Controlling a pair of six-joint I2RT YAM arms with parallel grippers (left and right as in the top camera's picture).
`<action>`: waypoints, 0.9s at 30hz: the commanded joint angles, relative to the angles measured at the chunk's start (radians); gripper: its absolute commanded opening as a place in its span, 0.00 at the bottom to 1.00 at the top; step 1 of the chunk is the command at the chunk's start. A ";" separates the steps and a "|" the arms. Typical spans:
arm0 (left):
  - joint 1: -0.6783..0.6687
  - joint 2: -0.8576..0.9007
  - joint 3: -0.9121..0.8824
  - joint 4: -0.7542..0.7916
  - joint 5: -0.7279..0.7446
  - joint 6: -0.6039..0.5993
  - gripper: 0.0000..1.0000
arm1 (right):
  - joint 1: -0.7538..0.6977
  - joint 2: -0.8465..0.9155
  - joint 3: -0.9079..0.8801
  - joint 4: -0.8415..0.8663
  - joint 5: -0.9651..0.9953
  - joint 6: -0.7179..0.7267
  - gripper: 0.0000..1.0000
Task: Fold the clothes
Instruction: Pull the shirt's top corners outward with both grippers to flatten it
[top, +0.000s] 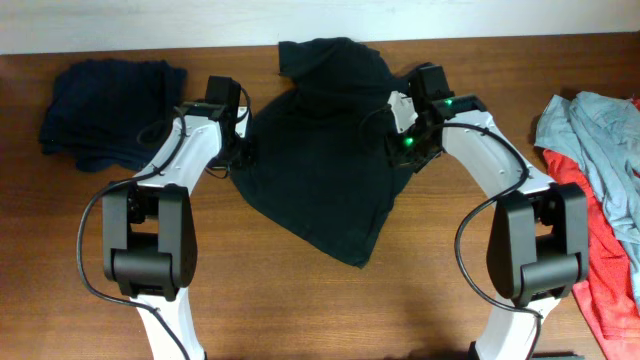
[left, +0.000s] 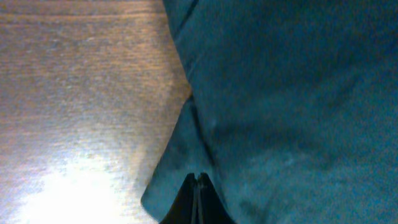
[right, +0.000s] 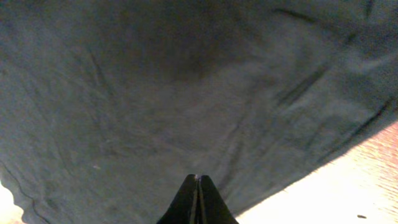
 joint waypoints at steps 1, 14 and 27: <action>0.003 0.016 -0.048 0.041 -0.011 -0.018 0.01 | -0.020 -0.008 -0.009 -0.004 0.012 0.005 0.04; 0.003 0.019 -0.187 0.064 -0.121 -0.046 0.00 | -0.030 -0.008 -0.009 -0.011 0.013 -0.003 0.04; 0.003 0.020 -0.488 -0.017 -0.194 -0.247 0.01 | -0.031 -0.008 -0.009 -0.051 0.035 -0.048 0.04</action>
